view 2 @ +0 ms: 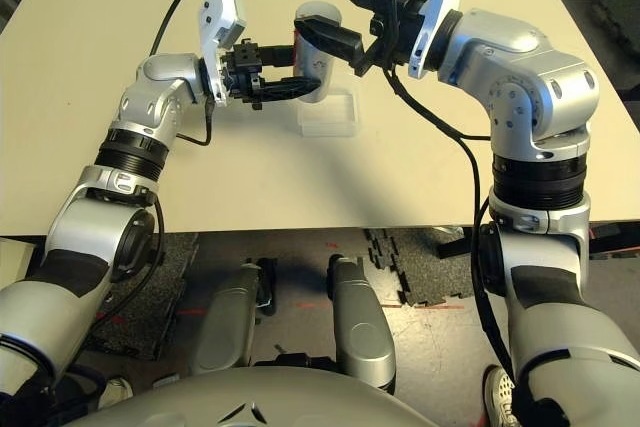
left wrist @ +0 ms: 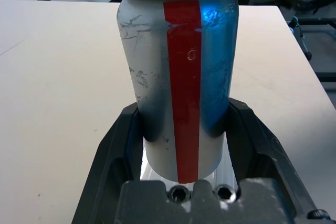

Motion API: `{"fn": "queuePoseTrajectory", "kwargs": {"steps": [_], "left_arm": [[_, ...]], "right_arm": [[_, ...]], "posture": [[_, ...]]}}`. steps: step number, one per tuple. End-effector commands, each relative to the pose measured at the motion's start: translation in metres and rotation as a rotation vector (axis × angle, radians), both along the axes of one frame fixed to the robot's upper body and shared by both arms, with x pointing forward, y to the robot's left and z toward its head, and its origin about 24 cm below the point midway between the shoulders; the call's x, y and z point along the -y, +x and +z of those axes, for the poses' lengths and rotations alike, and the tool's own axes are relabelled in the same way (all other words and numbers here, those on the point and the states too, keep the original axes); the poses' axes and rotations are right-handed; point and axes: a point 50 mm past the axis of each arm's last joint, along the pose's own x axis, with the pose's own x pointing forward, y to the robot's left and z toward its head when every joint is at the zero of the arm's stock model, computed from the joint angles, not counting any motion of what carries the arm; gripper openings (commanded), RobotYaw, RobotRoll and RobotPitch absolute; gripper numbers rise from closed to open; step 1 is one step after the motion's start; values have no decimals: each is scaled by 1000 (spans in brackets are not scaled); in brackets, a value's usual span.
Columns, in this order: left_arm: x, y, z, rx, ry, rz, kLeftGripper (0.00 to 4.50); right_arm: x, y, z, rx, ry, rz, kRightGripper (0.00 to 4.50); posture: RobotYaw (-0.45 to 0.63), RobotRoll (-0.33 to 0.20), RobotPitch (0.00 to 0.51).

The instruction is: Pour the medicine from the bottle into the box.

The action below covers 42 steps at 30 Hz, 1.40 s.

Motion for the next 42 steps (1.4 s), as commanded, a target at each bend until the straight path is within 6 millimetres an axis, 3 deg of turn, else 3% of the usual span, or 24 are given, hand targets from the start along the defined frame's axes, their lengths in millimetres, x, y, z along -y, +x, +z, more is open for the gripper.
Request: {"fn": "queuePoseTrajectory", "kwargs": {"steps": [1, 6, 8, 12, 18, 22, 29, 33, 38, 42], "left_arm": [[1, -2, 1, 9, 0, -5, 2473], [0, -1, 0, 9, 0, -3, 2473], [0, -1, 0, 8, 1, -3, 2473], [0, -1, 0, 7, 2, -3, 2472], [1, 0, 0, 6, 5, -2, 2466], [1, -1, -2, 4, 10, -4, 2464], [2, 0, -1, 10, -1, 7, 2461], [-1, 7, 7, 56, -51, 103, 2461], [-14, 22, 21, 191, -138, 371, 2461], [-31, 32, 9, 217, -173, 622, 2461]], "right_arm": [[-2, 3, 0, 11, -17, 3, 4500], [-4, 4, -2, 4, -11, 6, 4331], [-6, 3, -1, 1, 2, 14, 3933], [-7, 0, -2, -17, 6, 28, 2587], [-7, -2, -2, -30, 14, 28, 2583], [-6, 4, 16, -27, 147, -18, 2583], [14, 29, 38, -6, 325, -263, 2583], [37, 45, 23, 85, 202, -461, 2583], [60, 55, -14, 80, 140, -642, 2583], [66, 59, -54, 51, 94, -718, 2583]], "posture": [[-125, 0, 199], [-123, 0, 200], [-125, 0, 199], [-127, 0, 200], [-130, 0, 199], [-131, 0, 198], [-128, 0, 195], [-126, 0, 193], [-121, 0, 189], [-113, 0, 182]]}}
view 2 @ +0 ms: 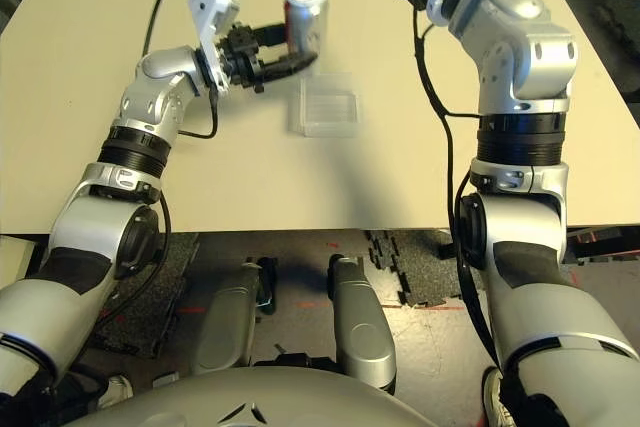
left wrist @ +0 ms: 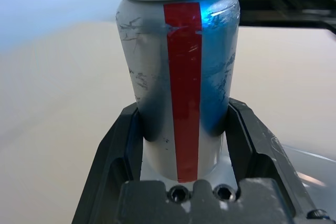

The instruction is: Pour the medicine from the bottle into the box.

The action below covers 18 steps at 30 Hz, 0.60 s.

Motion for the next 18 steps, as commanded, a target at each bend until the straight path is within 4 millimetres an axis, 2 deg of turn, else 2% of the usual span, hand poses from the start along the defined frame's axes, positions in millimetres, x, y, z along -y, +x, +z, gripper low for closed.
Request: {"fn": "queuePoseTrajectory", "kwargs": {"steps": [1, 4, 10, 13, 18], "left_arm": [[-15, 8, -21, -44, -40, 202, 2461], [-24, 11, -46, -134, -50, 327, 2461], [-30, 8, -78, -210, -17, 408, 2461], [-31, 7, -85, -227, -8, 418, 2461], [-32, 8, -82, -229, -18, 416, 2461]], "right_arm": [[5, 2, -35, -42, -35, -64, 2583], [8, 4, -67, -98, -30, -102, 2583], [12, 7, -101, -160, 7, -150, 2583], [9, 9, -106, -172, 20, -143, 2583], [5, 11, -112, -212, 27, -123, 2583]], "posture": [[-113, 0, 182], [-105, 0, 175], [-95, 0, 171], [-93, 0, 172], [-87, 0, 175]]}}
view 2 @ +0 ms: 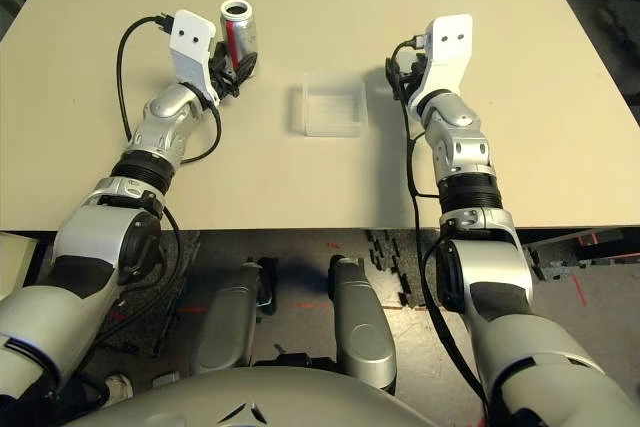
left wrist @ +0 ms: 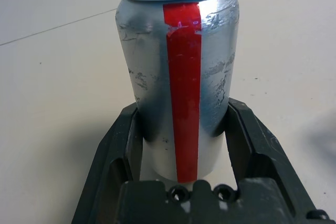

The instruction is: Pour the medicine from the bottle into the box.

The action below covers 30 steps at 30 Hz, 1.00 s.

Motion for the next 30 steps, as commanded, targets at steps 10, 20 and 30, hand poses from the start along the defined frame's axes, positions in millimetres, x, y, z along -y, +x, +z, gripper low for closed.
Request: {"fn": "queuePoseTrajectory", "kwargs": {"steps": [10, 20, 30], "left_arm": [[-11, 7, 14, 18, -7, 37, 2461], [-30, 17, 85, 236, 336, 63, 2461], [35, 7, 170, 738, 1264, -151, 2461]], "right_arm": [[6, -2, 16, 6, 0, 27, 4500], [34, -45, 68, -115, -193, 183, 4500], [17, -105, 53, -429, -426, 577, 4500]], "posture": [[-89, 0, 185], [-87, 0, 188], [-96, 0, 187]]}}
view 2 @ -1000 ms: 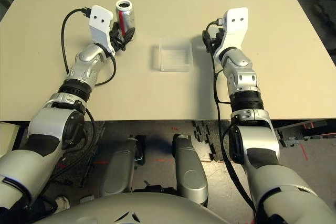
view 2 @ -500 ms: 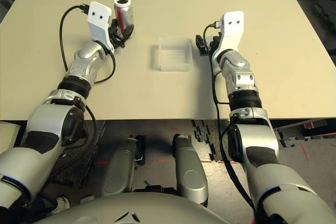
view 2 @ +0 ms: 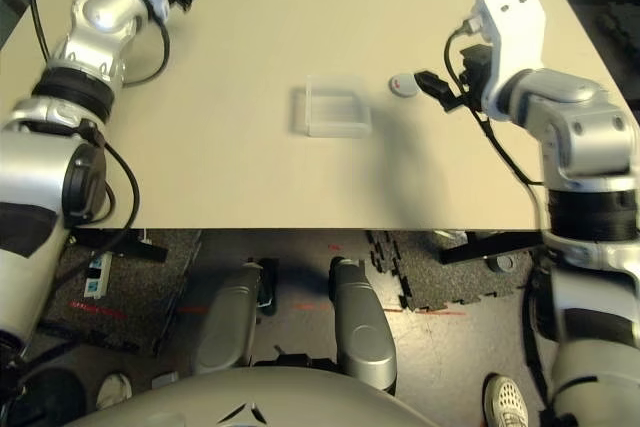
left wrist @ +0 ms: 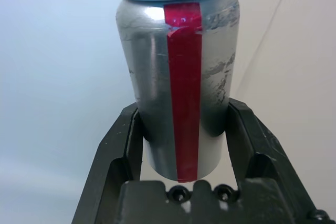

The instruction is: Pour the medicine from the bottle into the box.

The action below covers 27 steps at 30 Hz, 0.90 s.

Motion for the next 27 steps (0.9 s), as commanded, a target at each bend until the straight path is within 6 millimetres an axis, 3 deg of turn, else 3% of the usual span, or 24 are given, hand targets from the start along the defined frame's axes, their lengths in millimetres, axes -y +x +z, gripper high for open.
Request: {"fn": "queuePoseTrajectory", "kwargs": {"steps": [1, 6, 11, 16, 27], "left_arm": [[31, -5, -4, 121, 373, -87, 2461], [58, -11, -20, 262, 728, -202, 2461], [65, -11, -50, 328, 970, -297, 2461], [70, -13, -67, 331, 1035, -365, 2461], [79, -15, -72, 274, 933, -374, 2461]], "right_arm": [[-20, -6, -17, -76, 12, 87, 4500], [-38, 0, -31, -80, 46, 101, 4500], [-44, 10, -35, -52, 69, 78, 4500], [-46, 15, -35, -30, 82, 68, 4500], [-51, 20, -33, -10, 95, 80, 4500]], "posture": [[-97, 0, 185], [-109, 0, 183], [-115, 0, 184], [-120, 0, 189], [-122, 0, 193]]}}
